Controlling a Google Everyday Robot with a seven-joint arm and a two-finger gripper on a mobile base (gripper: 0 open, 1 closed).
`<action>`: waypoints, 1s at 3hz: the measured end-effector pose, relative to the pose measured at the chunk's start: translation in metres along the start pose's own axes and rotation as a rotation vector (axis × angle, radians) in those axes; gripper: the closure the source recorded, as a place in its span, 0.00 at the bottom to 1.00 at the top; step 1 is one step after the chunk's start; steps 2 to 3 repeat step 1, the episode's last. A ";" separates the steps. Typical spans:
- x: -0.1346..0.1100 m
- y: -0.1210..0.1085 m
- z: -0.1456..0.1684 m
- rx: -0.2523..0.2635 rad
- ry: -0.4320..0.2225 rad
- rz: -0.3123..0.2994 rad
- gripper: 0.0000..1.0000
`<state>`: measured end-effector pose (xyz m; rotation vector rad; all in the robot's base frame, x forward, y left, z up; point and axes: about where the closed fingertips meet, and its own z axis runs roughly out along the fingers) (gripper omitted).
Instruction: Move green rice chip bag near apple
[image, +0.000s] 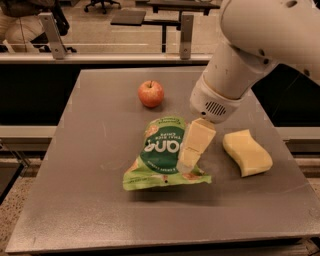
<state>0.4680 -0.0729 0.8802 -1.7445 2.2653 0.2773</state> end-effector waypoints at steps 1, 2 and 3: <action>0.000 0.000 0.000 0.000 0.000 0.000 0.00; 0.000 0.000 0.000 0.000 0.000 0.000 0.00; 0.000 0.000 0.000 0.000 0.000 0.000 0.00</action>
Offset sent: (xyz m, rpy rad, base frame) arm 0.0000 0.0000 0.0000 0.0000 0.0000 0.0000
